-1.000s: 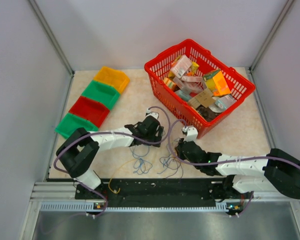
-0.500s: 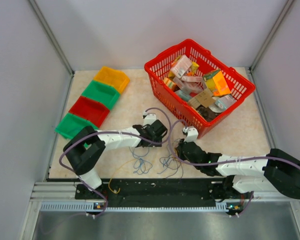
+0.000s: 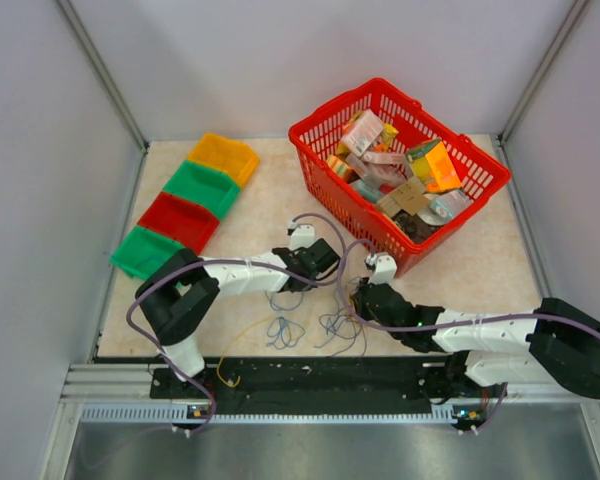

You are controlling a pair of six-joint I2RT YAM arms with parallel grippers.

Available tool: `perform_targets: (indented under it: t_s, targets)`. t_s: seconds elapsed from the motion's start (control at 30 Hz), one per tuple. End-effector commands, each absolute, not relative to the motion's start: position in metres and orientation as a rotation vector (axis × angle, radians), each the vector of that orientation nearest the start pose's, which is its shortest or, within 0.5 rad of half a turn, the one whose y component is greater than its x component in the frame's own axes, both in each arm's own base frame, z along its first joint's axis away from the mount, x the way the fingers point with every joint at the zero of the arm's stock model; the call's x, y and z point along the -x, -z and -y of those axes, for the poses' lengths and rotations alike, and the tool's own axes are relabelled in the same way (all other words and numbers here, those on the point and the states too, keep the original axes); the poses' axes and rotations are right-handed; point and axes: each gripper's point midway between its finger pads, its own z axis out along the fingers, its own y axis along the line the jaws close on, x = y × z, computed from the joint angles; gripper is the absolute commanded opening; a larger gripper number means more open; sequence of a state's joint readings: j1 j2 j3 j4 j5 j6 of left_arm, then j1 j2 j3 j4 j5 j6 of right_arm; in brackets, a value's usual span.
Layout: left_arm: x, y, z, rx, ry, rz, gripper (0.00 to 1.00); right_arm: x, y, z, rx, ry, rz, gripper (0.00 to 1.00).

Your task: Untangle the cables

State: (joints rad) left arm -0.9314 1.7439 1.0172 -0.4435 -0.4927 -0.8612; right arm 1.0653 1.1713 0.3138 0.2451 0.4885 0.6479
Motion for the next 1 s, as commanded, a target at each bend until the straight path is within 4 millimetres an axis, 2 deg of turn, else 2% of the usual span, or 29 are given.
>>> perform_targets:
  t_s: [0.0,0.1,0.23,0.43,0.53,0.63,0.67,0.7,0.73,0.77,0.8,0.83,0.97]
  targets:
    - [-0.265,-0.026,0.233,0.052,-0.092,-2.447,0.00,-0.201,-0.052,-0.235,0.139,-0.521,-2.114,0.04]
    - [-0.267,-0.038,0.218,0.047,-0.080,-2.397,0.00,-0.200,-0.052,-0.234,0.135,-0.523,-2.111,0.04]
    - [-0.270,-0.070,0.203,0.039,0.010,-2.324,0.00,-0.200,-0.051,-0.234,0.136,-0.527,-2.111,0.04]
    - [-0.281,-0.132,0.165,0.082,0.056,-2.200,0.00,-0.200,-0.051,-0.236,0.140,-0.526,-2.113,0.04]
    - [-0.284,-0.150,0.179,0.009,0.213,-2.187,0.00,-0.201,-0.052,-0.237,0.140,-0.531,-2.109,0.04]
    - [-0.278,-0.149,0.198,-0.023,0.344,-2.226,0.00,-0.201,-0.053,-0.238,0.142,-0.533,-2.111,0.04]
    - [-0.277,-0.143,0.200,0.005,0.355,-2.252,0.09,-0.201,-0.052,-0.237,0.143,-0.531,-2.114,0.04]
    - [-0.275,-0.132,0.197,0.053,0.339,-2.295,0.26,-0.200,-0.052,-0.236,0.140,-0.532,-2.112,0.04]
    - [-0.273,-0.124,0.193,0.112,0.318,-2.329,0.47,-0.200,-0.054,-0.236,0.140,-0.535,-2.107,0.04]
    - [-0.271,-0.114,0.190,0.170,0.298,-2.360,0.74,-0.200,-0.054,-0.235,0.136,-0.533,-2.108,0.04]
    - [-0.270,-0.107,0.186,0.213,0.269,-2.380,0.94,-0.200,-0.055,-0.234,0.132,-0.533,-2.104,0.04]
    - [-0.270,-0.099,0.180,0.258,0.228,-2.389,0.98,-0.199,-0.054,-0.233,0.133,-0.531,-2.106,0.04]
    - [-0.276,-0.082,0.154,0.366,0.088,-2.384,0.98,-0.198,-0.056,-0.232,0.130,-0.542,-2.101,0.04]
